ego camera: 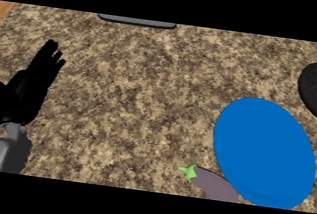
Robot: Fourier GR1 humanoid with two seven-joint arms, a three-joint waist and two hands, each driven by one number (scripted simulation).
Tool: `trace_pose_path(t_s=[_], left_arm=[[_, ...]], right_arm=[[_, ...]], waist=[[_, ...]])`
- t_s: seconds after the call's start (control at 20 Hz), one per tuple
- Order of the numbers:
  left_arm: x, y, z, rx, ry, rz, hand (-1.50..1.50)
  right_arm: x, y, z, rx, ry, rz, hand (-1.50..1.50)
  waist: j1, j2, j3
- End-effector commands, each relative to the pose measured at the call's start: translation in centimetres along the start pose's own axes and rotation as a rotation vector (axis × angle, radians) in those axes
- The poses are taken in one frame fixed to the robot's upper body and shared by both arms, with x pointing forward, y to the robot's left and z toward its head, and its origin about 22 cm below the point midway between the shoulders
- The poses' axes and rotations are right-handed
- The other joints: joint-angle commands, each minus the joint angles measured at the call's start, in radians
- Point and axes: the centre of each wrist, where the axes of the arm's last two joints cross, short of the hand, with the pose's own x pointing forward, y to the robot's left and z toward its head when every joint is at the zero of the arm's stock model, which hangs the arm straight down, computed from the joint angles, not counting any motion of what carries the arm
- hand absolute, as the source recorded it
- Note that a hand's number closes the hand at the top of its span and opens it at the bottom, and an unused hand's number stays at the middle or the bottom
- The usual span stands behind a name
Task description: Pick the tomato from the plate and place it in the pan
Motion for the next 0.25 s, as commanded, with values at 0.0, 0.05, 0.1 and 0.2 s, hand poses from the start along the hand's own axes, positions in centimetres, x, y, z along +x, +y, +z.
trace_pose_path(t_s=[0.0,0.05,0.1,0.2], left_arm=[[-0.2,1.0,0.0,0.008,0.02,-0.003,0.0],[0.1,0.3,-0.2,0.001,0.01,0.005,0.0],[0.6,0.6,-0.6,0.01,-0.007,-0.011,0.0],[0.9,0.8,-0.2,-0.007,-0.004,-0.008,0.0]], right_arm=[[-0.4,-1.6,1.9,0.083,-0.113,-0.097,-1.5],[-1.1,-0.9,1.9,0.084,-0.104,-0.081,-1.5],[-0.8,-1.4,2.1,0.079,-0.105,-0.088,-1.5],[-1.2,-1.7,2.9,0.079,-0.097,-0.086,-1.5]], waist=[[-0.004,-0.001,0.001],[-0.001,0.001,0.001],[-0.005,-0.001,0.0],[-0.004,-0.005,0.0]])
